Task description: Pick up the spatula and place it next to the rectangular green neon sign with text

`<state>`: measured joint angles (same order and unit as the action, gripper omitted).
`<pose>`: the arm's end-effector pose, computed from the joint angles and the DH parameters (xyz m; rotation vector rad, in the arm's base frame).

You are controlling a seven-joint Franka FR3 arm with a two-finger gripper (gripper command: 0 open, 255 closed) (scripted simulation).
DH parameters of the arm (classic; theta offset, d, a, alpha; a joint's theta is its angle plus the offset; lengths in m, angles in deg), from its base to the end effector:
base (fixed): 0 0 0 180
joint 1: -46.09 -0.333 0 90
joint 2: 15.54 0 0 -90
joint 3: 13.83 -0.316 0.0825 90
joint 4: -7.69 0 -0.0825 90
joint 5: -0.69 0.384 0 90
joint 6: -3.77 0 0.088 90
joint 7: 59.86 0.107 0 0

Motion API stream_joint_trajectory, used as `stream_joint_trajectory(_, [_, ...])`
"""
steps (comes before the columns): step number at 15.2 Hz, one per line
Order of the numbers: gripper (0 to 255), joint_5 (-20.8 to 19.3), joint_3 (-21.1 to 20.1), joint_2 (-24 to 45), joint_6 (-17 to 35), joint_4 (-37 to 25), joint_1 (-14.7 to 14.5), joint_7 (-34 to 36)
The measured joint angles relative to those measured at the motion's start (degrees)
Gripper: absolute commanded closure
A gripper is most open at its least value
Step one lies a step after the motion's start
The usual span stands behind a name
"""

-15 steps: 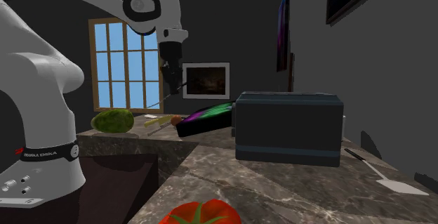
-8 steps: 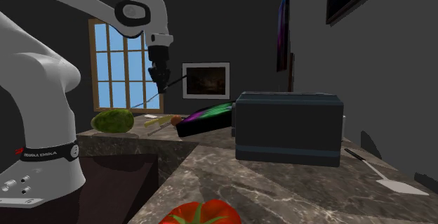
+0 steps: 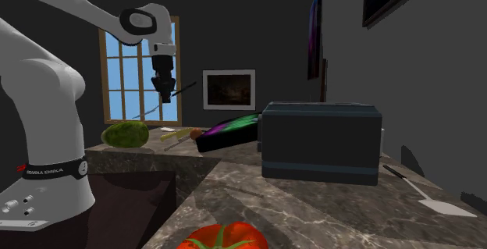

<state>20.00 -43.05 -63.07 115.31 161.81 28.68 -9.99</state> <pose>0.2121 0.2506 0.4432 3.0892 -0.4993 0.1028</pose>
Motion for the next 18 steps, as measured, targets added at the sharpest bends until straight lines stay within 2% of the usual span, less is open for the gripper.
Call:
stream_joint_trajectory(6, [255,4.2,-7.8,2.0,-1.1,-4.6,-3.1,8.9])
stream_joint_trajectory(10, [255,6.1,-13.2,4.8,-0.3,-7.8,-3.6,14.2])
stream_joint_trajectory(18, [255,8.2,-17.1,7.3,6.0,-4.3,-3.6,15.0])
